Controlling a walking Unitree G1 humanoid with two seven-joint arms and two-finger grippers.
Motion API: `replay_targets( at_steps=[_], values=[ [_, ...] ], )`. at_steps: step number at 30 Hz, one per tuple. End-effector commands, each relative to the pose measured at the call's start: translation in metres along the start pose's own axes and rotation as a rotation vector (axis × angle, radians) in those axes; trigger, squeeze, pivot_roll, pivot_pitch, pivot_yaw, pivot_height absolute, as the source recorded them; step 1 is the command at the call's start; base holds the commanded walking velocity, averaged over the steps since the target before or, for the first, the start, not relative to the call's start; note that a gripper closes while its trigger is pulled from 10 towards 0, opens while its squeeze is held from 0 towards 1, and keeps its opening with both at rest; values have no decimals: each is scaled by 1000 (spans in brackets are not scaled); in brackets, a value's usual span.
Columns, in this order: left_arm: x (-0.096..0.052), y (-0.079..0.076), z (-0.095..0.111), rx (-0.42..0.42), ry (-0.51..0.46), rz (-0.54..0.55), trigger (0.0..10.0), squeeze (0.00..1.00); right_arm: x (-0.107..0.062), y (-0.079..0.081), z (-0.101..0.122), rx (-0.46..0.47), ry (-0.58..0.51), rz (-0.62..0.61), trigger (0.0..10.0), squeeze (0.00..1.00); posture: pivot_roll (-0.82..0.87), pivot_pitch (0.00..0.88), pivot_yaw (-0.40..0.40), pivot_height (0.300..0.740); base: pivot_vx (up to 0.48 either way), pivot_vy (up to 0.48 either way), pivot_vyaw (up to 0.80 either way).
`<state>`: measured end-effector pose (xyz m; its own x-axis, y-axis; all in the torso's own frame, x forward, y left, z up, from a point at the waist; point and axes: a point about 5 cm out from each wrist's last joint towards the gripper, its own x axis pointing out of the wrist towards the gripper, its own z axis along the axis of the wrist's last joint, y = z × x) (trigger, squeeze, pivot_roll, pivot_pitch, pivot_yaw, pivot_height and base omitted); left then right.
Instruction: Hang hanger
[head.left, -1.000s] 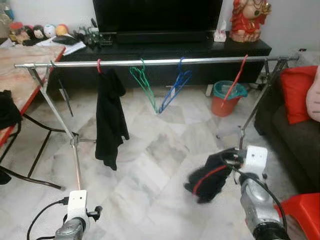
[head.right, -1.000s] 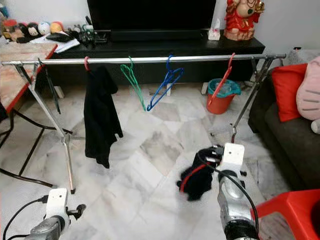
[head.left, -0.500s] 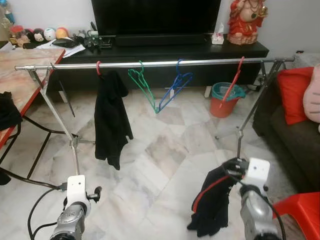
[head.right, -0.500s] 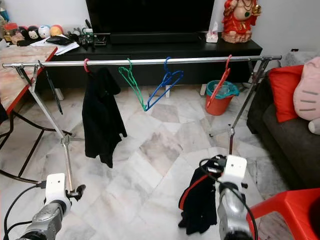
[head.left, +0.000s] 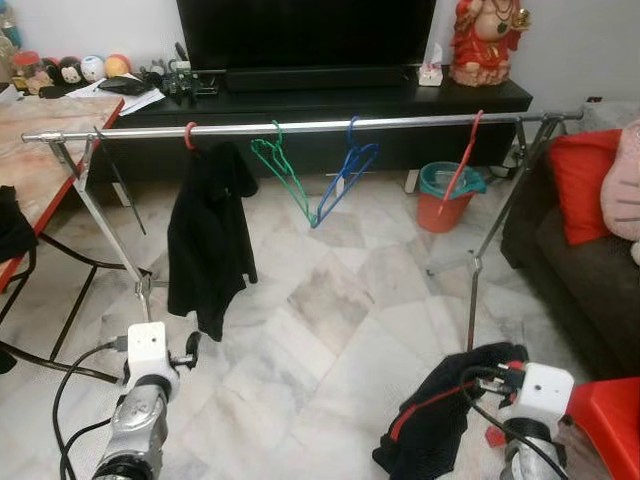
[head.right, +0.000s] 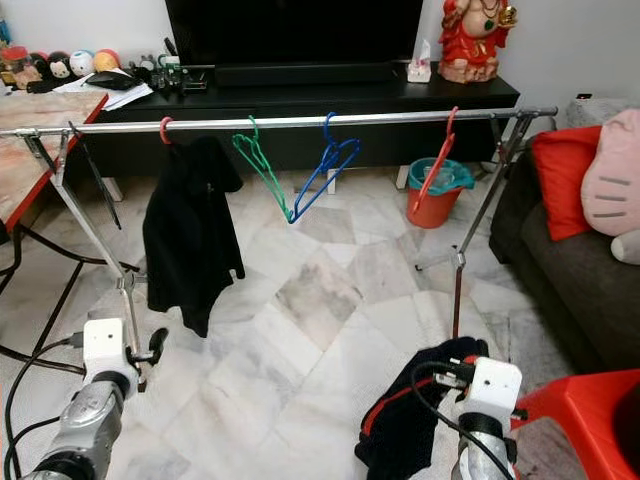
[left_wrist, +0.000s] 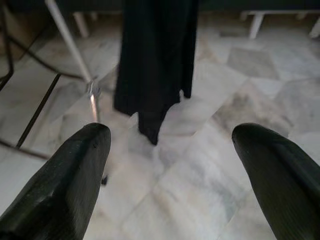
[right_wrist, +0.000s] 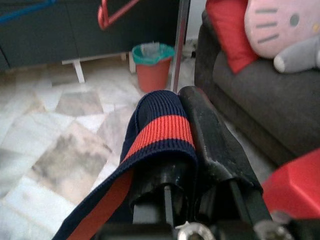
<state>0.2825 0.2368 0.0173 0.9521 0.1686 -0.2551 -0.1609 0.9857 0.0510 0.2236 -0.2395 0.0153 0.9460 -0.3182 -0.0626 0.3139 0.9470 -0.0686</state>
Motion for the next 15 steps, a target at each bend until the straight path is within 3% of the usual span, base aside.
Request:
replay_targets(
  at_steps=[1,11,13,15],
  values=[
    [-1,-3,3,6,-41,-19,10000,0,3,0,12,-7,-56,-1,10000,0,-166,0,1,740,0,0,0],
    [-2,-22,38,82,-237,-87,10000,0,5,7,34,-16,-123,39,10000,0,-121,0,5,740,0,0,0],
    [-2,-22,38,82,-237,-87,10000,0,5,7,34,-16,-123,39,10000,0,-121,0,5,740,0,0,0],
    [-5,-34,53,113,-308,-138,10000,0,4,13,38,-17,-123,58,10000,0,-100,0,-3,740,0,0,0]
  ],
)
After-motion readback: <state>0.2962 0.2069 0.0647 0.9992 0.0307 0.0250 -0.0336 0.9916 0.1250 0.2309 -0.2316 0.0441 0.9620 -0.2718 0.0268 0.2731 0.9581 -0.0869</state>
